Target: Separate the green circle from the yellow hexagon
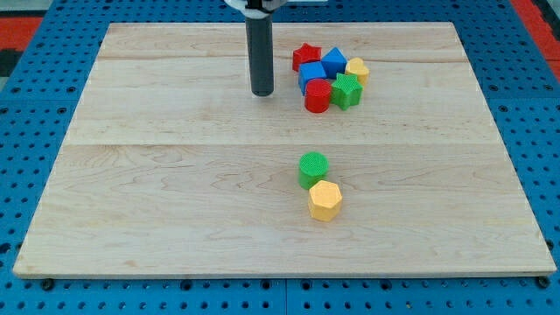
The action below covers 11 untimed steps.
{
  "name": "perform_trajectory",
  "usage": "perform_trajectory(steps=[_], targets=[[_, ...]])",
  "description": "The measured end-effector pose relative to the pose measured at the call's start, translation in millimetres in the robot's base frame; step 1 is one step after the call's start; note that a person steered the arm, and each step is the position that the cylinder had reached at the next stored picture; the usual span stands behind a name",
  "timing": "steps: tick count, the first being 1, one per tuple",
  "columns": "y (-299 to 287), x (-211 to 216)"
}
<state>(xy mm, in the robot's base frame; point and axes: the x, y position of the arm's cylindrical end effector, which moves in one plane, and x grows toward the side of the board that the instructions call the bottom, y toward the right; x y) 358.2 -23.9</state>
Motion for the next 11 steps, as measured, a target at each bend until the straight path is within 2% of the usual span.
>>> perform_trajectory(steps=[3,4,5,7,9,10,11], targets=[[107.4,81.8],[109.0,126.5],[89.8,151.8],[-31.2,108.1],[-51.9,63.9],[-66.7,82.1],[-75.3,71.6]])
